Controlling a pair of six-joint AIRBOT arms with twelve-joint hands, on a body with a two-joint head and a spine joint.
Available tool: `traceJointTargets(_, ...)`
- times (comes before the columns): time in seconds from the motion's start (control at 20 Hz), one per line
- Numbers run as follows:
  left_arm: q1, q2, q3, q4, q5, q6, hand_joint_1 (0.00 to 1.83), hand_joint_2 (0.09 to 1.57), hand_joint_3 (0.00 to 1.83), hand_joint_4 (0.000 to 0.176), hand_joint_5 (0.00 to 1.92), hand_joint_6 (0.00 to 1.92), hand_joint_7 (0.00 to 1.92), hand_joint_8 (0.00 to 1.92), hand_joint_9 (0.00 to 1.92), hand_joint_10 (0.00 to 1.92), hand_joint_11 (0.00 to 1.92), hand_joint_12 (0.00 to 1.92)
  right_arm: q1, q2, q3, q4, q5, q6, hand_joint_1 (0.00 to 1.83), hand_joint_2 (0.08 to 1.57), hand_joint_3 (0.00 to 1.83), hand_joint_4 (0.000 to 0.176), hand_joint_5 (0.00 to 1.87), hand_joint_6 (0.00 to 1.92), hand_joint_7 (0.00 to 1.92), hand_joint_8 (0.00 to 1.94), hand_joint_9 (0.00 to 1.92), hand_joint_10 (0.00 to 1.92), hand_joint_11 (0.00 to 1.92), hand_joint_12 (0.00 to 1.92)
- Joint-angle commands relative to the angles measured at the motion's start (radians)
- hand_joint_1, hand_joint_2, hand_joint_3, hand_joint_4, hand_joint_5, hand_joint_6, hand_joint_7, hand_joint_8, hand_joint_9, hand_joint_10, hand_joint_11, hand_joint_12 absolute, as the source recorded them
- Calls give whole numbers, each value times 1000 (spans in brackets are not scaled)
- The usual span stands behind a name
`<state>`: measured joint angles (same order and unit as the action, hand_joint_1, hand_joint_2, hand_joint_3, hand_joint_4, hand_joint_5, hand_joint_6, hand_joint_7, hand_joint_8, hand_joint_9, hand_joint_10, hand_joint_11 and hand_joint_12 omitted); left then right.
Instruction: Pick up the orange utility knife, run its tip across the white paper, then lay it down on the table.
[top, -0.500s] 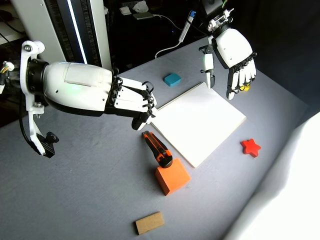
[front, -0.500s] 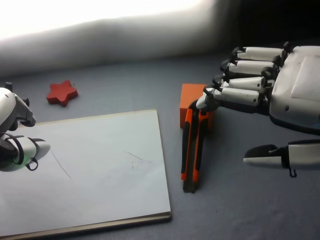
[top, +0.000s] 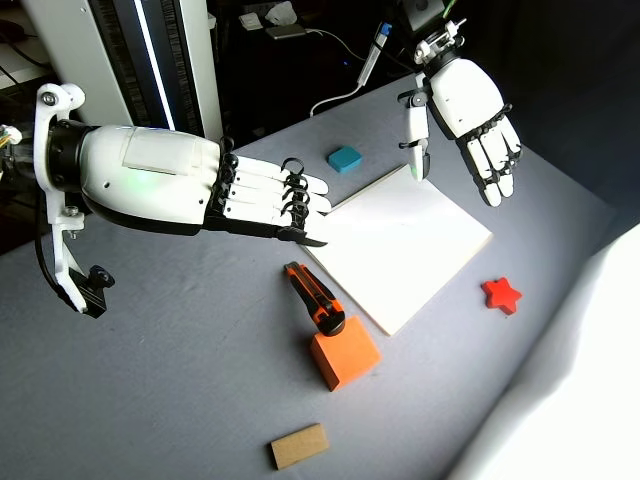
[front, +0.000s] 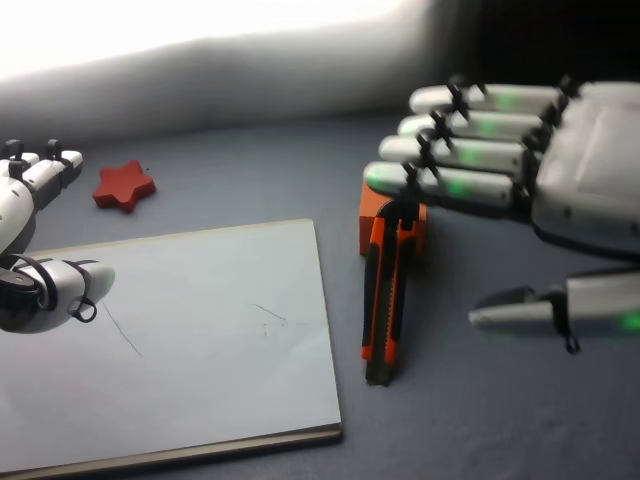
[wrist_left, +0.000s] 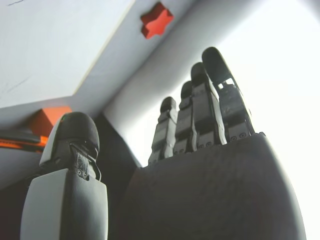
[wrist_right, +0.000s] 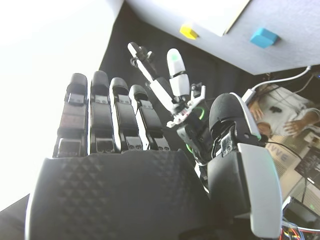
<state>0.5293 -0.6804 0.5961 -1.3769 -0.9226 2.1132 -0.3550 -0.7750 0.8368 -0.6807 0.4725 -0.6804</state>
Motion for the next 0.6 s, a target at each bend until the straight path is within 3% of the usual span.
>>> traceJointTargets(0.0,-9,0,0,64,-75,2,290,1295,8,96,0,0,79,3,186,19,0,1095,21,-2,6,5,84,27,140,1244,3,0,0,0,62,4,1,249,0,132)
traceJointTargets(0.1,-3,0,-2,63,-77,0,295,1292,4,90,0,0,65,0,164,6,0,1027,48,-30,34,-79,13,154,197,1231,0,0,0,0,34,3,0,175,0,15)
traceJointTargets(0.15,-1,0,-5,59,-80,-7,314,1289,1,86,0,0,61,0,157,2,0,980,57,-45,62,-189,33,263,252,1221,0,0,0,0,38,6,0,162,0,2)
traceJointTargets(0.3,18,1,-30,50,-146,-21,391,1260,0,93,0,0,79,5,169,6,0,965,104,-93,146,-508,90,555,595,1166,0,0,0,0,0,0,0,3,0,0)
traceJointTargets(0.4,33,0,-47,44,-186,-27,422,1250,0,100,0,0,63,1,168,4,0,961,129,-127,187,-625,91,665,866,1113,0,0,0,0,0,0,0,0,0,0)
traceJointTargets(0.55,34,0,-47,38,-157,-31,394,1259,0,92,0,0,56,3,163,2,0,917,164,-177,225,-762,29,856,1102,1087,0,0,0,0,0,0,0,0,0,0)
